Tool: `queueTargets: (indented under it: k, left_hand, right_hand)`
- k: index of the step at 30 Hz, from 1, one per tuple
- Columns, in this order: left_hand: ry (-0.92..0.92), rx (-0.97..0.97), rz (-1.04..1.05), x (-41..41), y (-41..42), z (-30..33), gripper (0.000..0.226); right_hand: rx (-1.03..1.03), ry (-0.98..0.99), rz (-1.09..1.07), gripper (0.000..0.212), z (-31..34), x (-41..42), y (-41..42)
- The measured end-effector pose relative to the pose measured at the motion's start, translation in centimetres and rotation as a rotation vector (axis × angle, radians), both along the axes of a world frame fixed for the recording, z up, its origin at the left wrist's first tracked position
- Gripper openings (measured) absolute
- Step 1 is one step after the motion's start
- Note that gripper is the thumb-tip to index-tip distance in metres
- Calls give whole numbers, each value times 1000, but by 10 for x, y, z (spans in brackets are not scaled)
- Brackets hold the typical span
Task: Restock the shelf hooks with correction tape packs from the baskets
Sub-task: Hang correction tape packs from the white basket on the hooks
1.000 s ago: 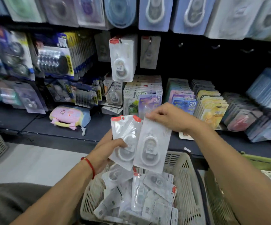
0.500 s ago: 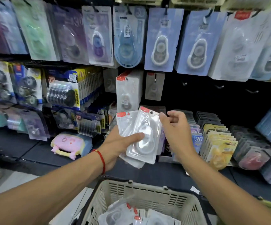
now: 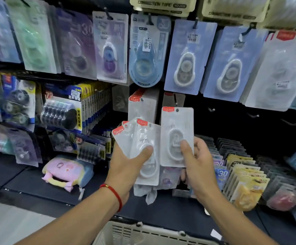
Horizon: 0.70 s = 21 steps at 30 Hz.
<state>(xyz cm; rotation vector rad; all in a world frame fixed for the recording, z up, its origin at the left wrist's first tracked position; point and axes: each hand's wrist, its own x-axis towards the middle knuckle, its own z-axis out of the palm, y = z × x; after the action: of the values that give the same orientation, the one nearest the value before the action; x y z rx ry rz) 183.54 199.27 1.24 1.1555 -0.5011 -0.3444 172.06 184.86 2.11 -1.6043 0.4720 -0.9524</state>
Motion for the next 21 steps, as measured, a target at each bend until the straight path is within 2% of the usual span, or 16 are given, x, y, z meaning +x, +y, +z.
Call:
queueTargets:
  k: [2,4,17,21]
  left_hand:
    - [-41,3,103,2,1,-1,62]
    - [-49,-2,161,4,4,0,62]
    - [-51,-3,250,2,12,8,65]
    - [-57,0,238,1,12,8,65]
  right_hand:
    - [-110,-3,-47,15,3,4,-5]
    - [-136,-10,-85,14,6,7,-8]
    - [-37,-47,-120,29,20,16,-8]
    - [117,52,-45,43,6,21,-21]
